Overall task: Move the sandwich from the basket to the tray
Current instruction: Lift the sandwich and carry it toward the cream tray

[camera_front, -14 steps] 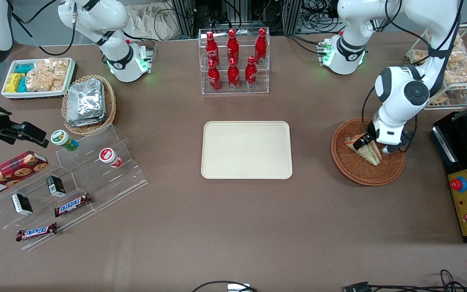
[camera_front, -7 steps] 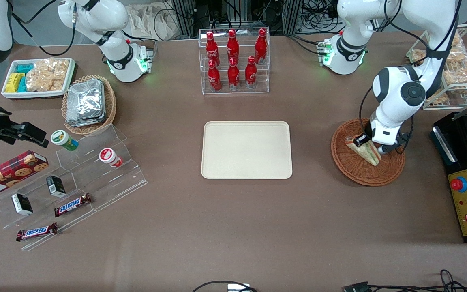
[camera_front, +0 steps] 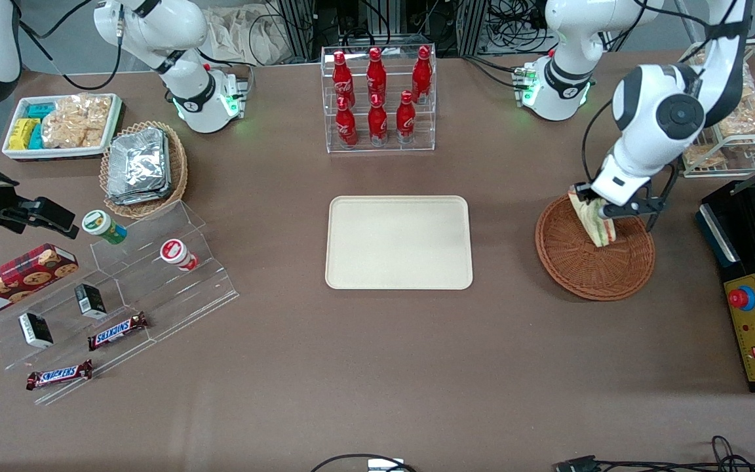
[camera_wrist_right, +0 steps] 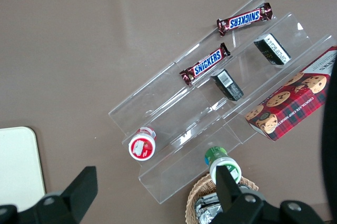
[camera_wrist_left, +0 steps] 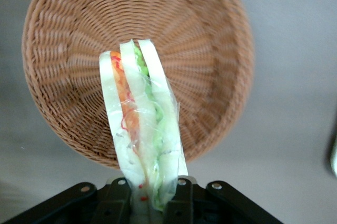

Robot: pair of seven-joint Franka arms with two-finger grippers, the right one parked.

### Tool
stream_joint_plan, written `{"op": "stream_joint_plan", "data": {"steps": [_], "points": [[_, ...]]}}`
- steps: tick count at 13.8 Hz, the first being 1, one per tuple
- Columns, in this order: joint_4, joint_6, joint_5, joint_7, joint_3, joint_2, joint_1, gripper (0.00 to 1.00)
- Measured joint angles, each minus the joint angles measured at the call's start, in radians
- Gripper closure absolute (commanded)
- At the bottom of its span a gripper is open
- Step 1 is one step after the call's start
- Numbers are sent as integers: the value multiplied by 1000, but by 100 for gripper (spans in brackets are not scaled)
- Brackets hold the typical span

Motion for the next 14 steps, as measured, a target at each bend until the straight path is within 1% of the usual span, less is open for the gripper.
{"op": "stream_joint_plan", "data": {"steps": [2, 4, 7, 9, 12, 13, 14], "points": [[41, -43, 0, 43, -77, -23, -2, 100], [81, -47, -10, 44, -140, -21, -4, 100], [132, -38, -83, 39, -217, 0, -5, 100], [178, -16, -99, -42, -276, 47, -6, 100], [278, 2, -95, -184, -362, 173, -7, 100], [311, 3, -81, -222, -382, 217, -8, 100], [340, 3, -49, -266, -398, 256, -8, 100]]}}
